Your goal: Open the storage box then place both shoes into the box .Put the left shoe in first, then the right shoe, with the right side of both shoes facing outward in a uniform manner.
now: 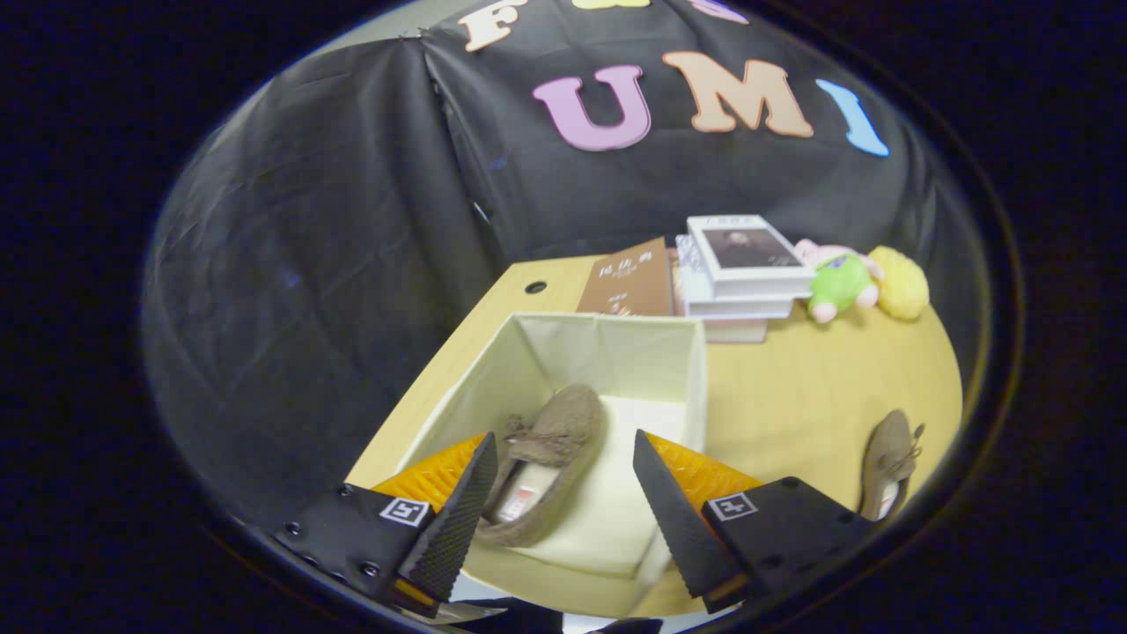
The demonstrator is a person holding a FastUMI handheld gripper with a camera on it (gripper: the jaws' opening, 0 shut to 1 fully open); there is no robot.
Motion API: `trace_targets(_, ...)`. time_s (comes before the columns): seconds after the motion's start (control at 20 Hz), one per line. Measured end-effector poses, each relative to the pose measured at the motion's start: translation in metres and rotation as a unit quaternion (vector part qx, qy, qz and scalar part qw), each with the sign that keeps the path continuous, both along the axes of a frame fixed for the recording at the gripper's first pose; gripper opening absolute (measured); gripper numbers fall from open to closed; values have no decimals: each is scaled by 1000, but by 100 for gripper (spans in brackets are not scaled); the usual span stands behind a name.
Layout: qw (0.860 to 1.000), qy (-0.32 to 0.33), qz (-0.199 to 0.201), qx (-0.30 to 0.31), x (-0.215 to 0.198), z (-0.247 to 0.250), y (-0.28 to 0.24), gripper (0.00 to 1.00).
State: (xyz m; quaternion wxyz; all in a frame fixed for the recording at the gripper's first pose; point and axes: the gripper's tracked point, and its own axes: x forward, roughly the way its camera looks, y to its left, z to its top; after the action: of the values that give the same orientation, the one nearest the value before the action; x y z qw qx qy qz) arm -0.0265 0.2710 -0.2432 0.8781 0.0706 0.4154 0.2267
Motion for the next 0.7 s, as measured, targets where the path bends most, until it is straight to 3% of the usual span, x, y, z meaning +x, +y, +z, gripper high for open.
trace_targets(0.3,995,-39,-59,-65,14,-5,-147,98)
trace_targets(0.4,992,-35,-72,-102,9,-16,-199,98)
trace_targets(0.7,984,-10,-109,-138,-8,-50,-308,98)
